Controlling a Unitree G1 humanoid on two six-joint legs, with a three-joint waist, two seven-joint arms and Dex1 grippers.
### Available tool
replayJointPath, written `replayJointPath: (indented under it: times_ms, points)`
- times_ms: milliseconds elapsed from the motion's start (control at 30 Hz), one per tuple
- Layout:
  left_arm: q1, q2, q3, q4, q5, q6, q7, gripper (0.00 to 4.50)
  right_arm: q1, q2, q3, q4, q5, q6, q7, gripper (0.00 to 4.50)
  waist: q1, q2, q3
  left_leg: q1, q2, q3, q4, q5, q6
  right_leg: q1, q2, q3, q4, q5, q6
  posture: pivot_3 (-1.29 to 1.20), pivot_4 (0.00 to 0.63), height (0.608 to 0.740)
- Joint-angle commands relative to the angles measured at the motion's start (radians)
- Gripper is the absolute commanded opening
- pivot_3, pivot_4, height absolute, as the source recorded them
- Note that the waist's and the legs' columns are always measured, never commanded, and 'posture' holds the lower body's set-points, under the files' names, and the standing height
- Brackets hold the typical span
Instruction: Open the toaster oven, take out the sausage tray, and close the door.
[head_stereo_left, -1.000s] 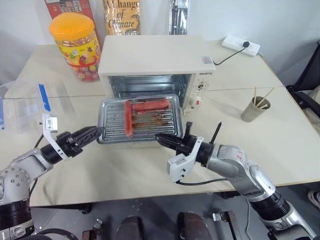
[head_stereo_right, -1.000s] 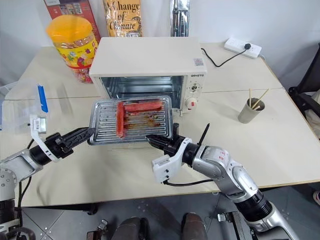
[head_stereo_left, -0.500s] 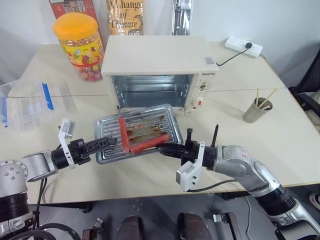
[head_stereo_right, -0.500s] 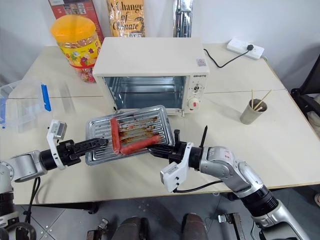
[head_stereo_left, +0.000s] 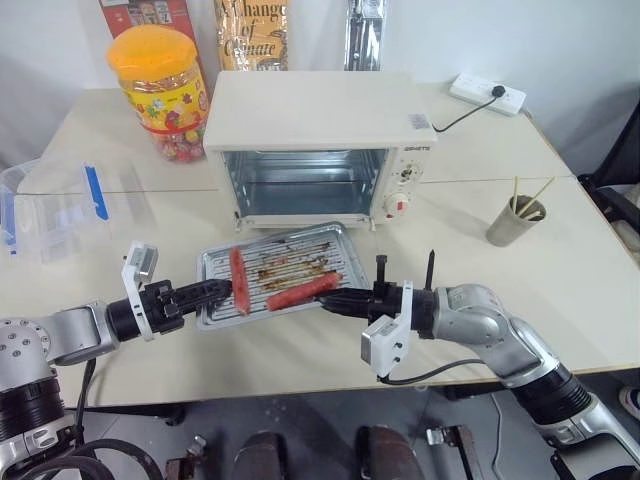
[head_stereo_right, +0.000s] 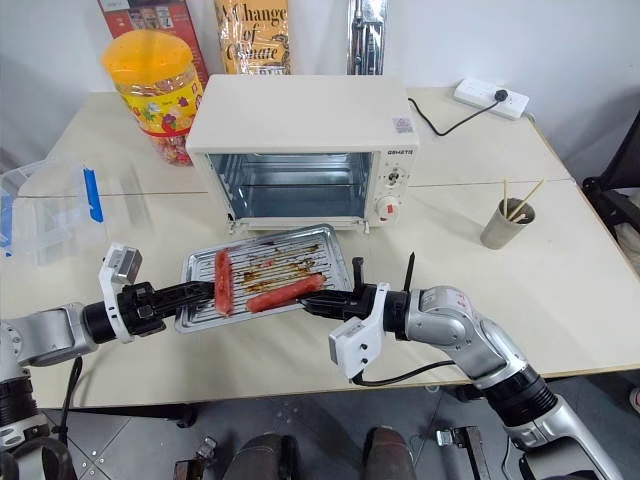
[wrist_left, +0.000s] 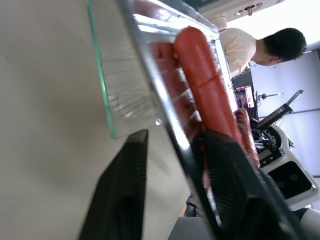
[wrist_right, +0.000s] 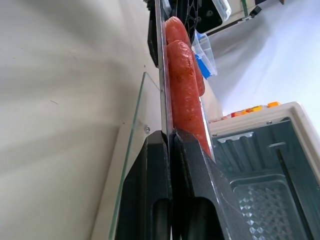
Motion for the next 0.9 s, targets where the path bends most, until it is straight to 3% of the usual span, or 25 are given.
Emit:
replayJointPath:
  times_ms: [33,100,333,467,567,633,900]
  points:
    - [0.02,-0.019,0.027,-0.012,-0.019,0.003,0.054,1.07,-0.042,0.022,-0.058,-0.047,0.086,-0.023,-0.02,0.0,0.0,0.0,0.0,0.0,0.0,0.0,0.0,0.0,0.0,0.0,0.0,0.0,0.0,0.0,0.0,0.0,0.15,0.74]
    - [0.024,-0.033,0.037,-0.014,-0.042,-0.001,0.069,0.68,-0.047,0.024,-0.056,-0.043,0.09,-0.027,-0.01,0.0,0.0,0.0,0.0,0.0,0.0,0.0,0.0,0.0,0.0,0.0,0.0,0.0,0.0,0.0,0.0,0.0,0.15,0.74]
    - [0.044,-0.054,0.041,-0.018,-0.144,-0.034,0.137,0.1,-0.057,0.027,-0.053,-0.036,0.093,-0.028,0.009,0.0,0.0,0.0,0.0,0.0,0.0,0.0,0.0,0.0,0.0,0.0,0.0,0.0,0.0,0.0,0.0,0.0,0.15,0.74]
    - [0.065,-0.049,0.027,-0.01,-0.219,-0.069,0.189,0.0,-0.061,0.025,-0.051,-0.038,0.101,-0.001,0.031,0.54,0.0,0.0,0.0,0.0,0.0,0.0,0.0,0.0,0.0,0.0,0.0,0.0,0.0,0.0,0.0,0.0,0.15,0.74]
    - [0.086,-0.052,0.008,-0.006,-0.296,-0.114,0.24,0.0,-0.063,0.024,-0.053,-0.042,0.116,0.017,0.044,0.54,0.0,0.0,0.0,0.0,0.0,0.0,0.0,0.0,0.0,0.0,0.0,0.001,0.0,0.0,0.0,0.0,0.15,0.74]
    - [0.101,-0.048,-0.014,-0.011,-0.345,-0.147,0.272,0.0,-0.066,0.023,-0.057,-0.044,0.128,0.028,0.053,0.89,0.0,0.0,0.0,0.0,0.0,-0.001,0.0,0.0,0.0,0.0,0.0,0.001,0.0,0.0,0.0,0.0,0.15,0.74]
    - [0.153,-0.009,-0.108,-0.029,-0.503,-0.279,0.37,0.0,-0.083,0.014,-0.071,-0.048,0.174,0.068,0.097,0.89,0.002,0.0,0.0,0.0,0.0,-0.002,0.0,0.0,0.0,0.0,0.0,0.002,-0.001,0.0,0.0,0.0,0.15,0.74]
